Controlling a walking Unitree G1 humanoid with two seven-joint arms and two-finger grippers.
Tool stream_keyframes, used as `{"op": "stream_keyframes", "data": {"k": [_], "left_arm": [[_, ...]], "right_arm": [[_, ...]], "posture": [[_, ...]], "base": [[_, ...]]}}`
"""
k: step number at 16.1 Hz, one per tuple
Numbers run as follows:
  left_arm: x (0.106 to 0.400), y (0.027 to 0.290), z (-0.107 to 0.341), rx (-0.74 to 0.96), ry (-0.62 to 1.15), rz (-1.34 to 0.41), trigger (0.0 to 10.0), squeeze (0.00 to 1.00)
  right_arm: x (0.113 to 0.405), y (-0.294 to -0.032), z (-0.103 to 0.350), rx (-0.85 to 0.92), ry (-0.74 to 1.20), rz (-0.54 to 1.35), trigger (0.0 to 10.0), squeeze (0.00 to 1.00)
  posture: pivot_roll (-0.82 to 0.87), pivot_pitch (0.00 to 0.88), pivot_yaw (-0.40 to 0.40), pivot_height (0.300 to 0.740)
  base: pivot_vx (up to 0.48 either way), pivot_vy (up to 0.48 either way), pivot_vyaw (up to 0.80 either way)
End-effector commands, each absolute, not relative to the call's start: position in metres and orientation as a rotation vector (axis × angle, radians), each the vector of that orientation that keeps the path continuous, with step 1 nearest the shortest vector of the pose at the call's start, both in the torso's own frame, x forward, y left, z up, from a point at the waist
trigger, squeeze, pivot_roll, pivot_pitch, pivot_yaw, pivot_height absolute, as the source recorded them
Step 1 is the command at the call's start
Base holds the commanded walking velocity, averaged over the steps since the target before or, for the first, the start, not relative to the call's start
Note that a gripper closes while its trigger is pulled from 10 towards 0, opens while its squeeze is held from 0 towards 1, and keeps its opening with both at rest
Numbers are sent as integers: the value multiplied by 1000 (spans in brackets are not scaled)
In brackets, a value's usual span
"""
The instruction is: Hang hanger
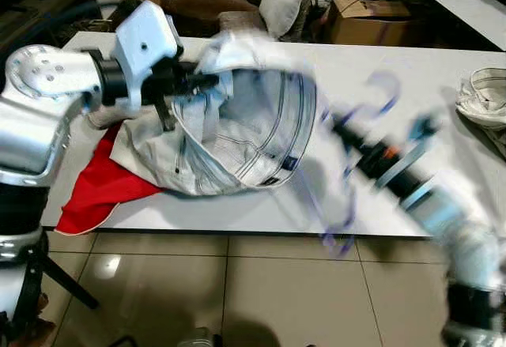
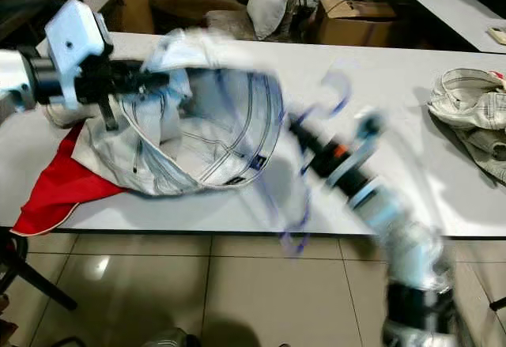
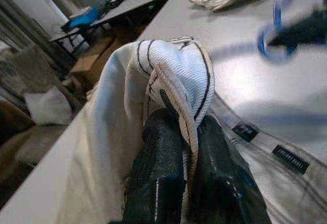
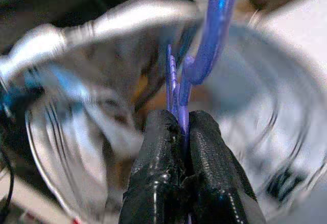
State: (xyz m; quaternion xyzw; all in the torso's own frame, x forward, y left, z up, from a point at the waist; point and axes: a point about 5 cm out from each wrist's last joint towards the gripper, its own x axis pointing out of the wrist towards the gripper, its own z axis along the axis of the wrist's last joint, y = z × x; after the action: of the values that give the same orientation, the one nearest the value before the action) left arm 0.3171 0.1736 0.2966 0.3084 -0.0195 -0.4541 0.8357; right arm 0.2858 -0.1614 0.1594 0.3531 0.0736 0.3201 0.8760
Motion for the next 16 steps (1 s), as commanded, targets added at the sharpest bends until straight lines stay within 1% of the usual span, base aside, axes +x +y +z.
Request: {"op": "stream_keyframes", "data": {"k": [1, 2, 4, 6, 7, 8, 9, 11, 14, 16], "left_arm": [[316, 171, 298, 643, -57, -977, 0, 0], [317, 170, 298, 612, -69, -988, 0, 0], [314, 165, 289, 651, -3, -1081, 118, 0], [307, 159, 274, 623, 73, -1178, 0, 0], [299, 147, 268, 528, 72, -1265, 0, 0], [297, 142, 267, 496, 68, -1295, 0, 0], [293, 133, 268, 422, 46, -1341, 0, 0], [291, 105, 282, 196, -44, -1405, 0, 0], [308, 82, 313, -97, -141, -1341, 0, 0], [327, 72, 336, -287, -148, -1250, 0, 0]], "right_arm": [[285, -155, 161, 728, 167, 684, 10000, 0], [286, -152, 162, 775, 160, 676, 10000, 0], [301, -152, 166, 922, 125, 586, 10000, 0], [317, -152, 169, 1078, 94, 501, 10000, 0], [325, -149, 167, 1144, 93, 465, 10000, 0], [327, -147, 166, 1159, 96, 453, 10000, 0], [332, -145, 163, 1160, 109, 422, 10000, 0], [345, -135, 156, 1186, 137, 355, 10000, 0], [356, -123, 154, 1112, 149, 299, 10000, 0], [363, -121, 146, 1038, 180, 179, 10000, 0]], "posture": [[-38, 0, -28, 740], [-38, 0, -28, 740], [-41, 0, -14, 740], [-40, 0, -10, 740], [-38, 0, -10, 740], [-36, 0, -11, 740], [-32, 0, -11, 740], [-26, 0, -8, 740], [-14, 0, 5, 740], [-13, 0, 20, 740]], "base": [[0, 0, 0], [0, 0, 0], [0, 0, 0], [0, 0, 0], [0, 0, 0], [0, 0, 0], [0, 0, 0], [0, 0, 0], [0, 0, 0], [0, 0, 0]]}}
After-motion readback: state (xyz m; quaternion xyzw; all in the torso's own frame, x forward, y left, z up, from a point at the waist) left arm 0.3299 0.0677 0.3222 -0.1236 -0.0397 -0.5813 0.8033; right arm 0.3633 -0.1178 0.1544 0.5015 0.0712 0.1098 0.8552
